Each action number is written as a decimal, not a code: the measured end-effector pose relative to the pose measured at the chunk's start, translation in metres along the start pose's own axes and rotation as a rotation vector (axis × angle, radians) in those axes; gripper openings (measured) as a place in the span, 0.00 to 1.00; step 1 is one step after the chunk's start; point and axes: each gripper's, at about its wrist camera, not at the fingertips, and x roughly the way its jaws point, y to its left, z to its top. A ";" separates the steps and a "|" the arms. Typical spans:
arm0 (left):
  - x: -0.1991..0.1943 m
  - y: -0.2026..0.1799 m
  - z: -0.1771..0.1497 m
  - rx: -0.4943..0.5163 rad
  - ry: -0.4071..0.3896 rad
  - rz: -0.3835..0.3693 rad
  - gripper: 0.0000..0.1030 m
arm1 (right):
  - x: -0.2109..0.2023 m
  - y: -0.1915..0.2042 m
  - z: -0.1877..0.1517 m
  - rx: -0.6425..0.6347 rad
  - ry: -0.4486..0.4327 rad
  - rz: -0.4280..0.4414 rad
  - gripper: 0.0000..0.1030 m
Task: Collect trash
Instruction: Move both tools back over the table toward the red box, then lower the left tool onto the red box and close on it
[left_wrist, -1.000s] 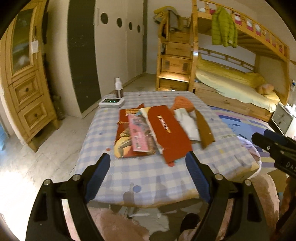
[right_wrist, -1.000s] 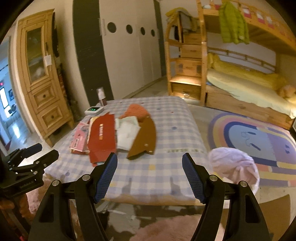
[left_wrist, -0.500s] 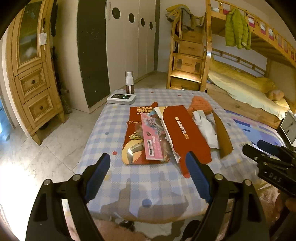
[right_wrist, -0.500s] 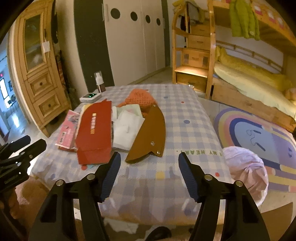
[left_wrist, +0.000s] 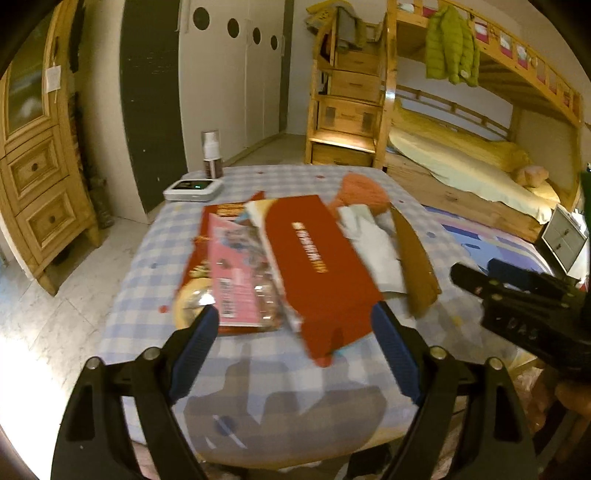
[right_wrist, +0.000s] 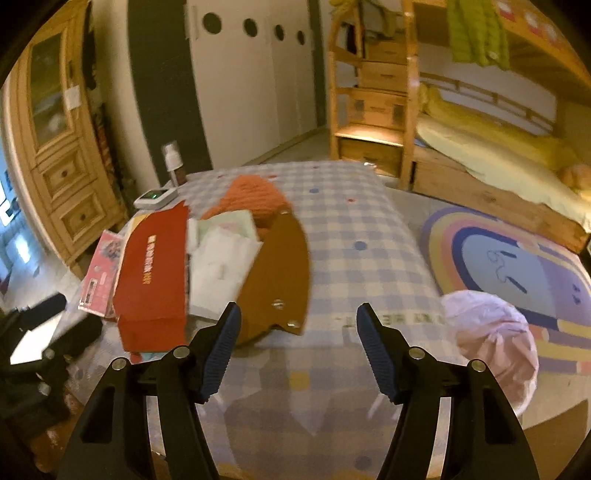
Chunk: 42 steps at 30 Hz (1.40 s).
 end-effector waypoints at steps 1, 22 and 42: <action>0.002 -0.004 0.000 -0.002 -0.001 0.004 0.91 | -0.002 -0.002 0.000 0.005 -0.005 -0.006 0.64; 0.058 -0.036 0.008 0.005 0.099 0.140 0.90 | -0.017 -0.037 -0.003 0.092 -0.036 0.016 0.66; 0.012 -0.006 -0.005 0.020 -0.022 -0.023 0.67 | -0.002 -0.012 -0.008 0.021 0.002 0.010 0.69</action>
